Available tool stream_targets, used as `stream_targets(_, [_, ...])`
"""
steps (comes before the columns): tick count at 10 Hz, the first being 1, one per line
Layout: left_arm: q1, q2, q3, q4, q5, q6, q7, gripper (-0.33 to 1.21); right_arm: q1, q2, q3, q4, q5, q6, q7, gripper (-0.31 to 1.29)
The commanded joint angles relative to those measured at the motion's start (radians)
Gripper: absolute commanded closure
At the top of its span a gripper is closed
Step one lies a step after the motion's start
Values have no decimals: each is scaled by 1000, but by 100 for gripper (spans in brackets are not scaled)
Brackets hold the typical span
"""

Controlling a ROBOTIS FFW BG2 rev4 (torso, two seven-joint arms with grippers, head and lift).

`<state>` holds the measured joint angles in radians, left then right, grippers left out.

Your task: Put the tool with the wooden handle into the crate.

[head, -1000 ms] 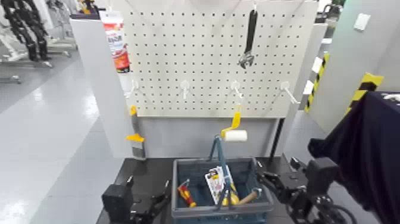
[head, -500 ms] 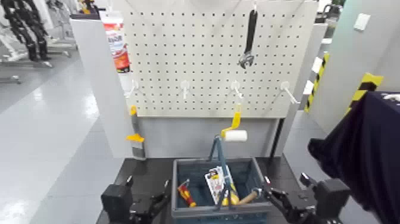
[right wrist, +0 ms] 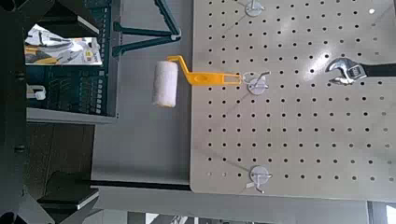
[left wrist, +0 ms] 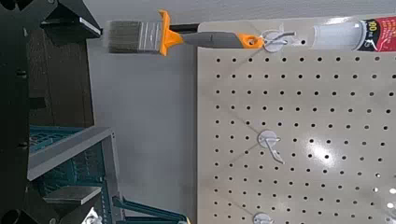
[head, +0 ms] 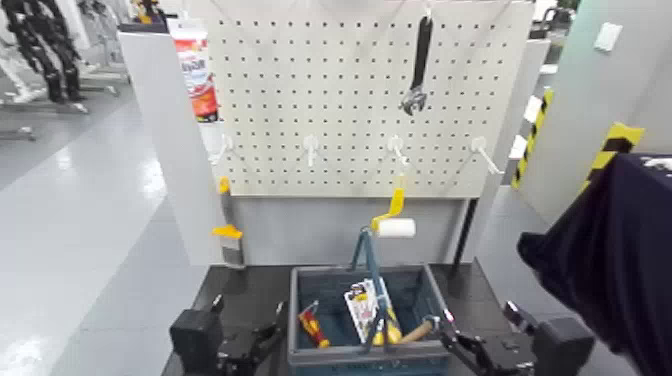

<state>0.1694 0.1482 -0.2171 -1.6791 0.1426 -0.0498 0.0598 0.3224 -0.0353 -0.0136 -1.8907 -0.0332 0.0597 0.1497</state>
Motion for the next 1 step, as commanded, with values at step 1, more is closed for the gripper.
stream_targets(1, [-1,1,-1,1,0,-1,0,12,0,5,1,2,9,-9,4,10])
